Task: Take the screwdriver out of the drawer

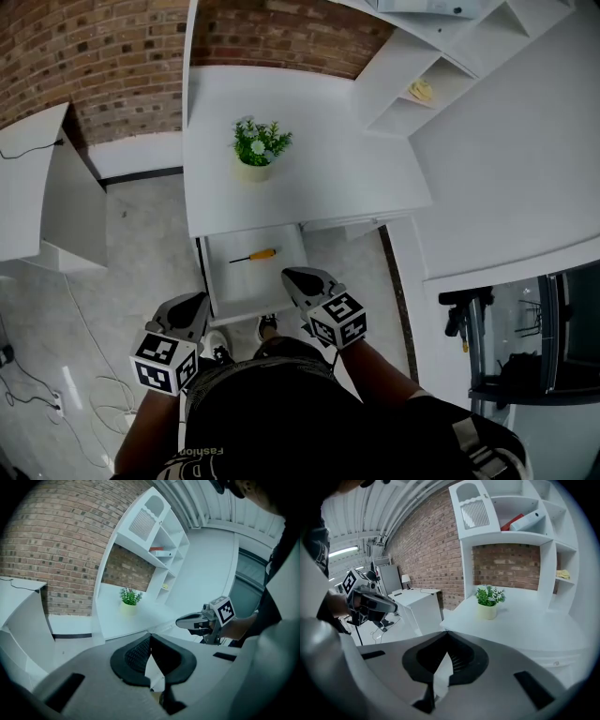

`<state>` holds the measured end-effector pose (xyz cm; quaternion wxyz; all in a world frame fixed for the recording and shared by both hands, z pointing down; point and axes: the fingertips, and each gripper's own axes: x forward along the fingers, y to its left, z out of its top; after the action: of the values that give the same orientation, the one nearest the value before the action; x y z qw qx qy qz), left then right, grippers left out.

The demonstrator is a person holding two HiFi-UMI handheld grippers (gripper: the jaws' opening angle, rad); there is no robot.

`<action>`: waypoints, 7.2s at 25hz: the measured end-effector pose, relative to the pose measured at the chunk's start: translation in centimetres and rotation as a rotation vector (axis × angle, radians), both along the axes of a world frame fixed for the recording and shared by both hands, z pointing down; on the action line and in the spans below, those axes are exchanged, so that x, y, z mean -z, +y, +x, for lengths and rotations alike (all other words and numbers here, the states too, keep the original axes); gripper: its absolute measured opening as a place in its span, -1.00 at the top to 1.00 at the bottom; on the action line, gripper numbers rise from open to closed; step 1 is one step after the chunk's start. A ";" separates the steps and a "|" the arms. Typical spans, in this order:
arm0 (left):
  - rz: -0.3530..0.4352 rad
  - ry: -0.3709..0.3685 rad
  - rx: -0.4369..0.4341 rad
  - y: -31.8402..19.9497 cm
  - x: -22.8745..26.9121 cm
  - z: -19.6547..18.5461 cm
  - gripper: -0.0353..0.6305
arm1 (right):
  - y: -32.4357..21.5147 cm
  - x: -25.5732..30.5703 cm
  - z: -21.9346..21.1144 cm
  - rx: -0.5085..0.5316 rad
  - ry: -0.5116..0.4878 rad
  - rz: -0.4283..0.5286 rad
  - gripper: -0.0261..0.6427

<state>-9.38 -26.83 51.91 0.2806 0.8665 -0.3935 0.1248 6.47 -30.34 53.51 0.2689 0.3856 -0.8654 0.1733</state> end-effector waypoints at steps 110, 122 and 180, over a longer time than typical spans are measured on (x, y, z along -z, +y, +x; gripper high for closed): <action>-0.042 -0.029 0.053 0.5 -2.5 1.0 0.84 | -5.4 -17.6 -1.6 0.480 0.640 0.060 0.71; 0.045 -0.015 0.009 1.4 1.2 -0.6 0.84 | -2.7 -6.9 -4.3 0.247 0.310 0.095 0.71; 0.215 0.023 0.181 11.3 10.8 15.6 0.84 | 11.7 12.9 13.1 0.072 -0.466 0.127 0.71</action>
<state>6.26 -15.50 41.12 0.2006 0.8540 -0.4778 0.0464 19.57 -18.64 40.60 0.0431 0.3202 -0.9265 0.1931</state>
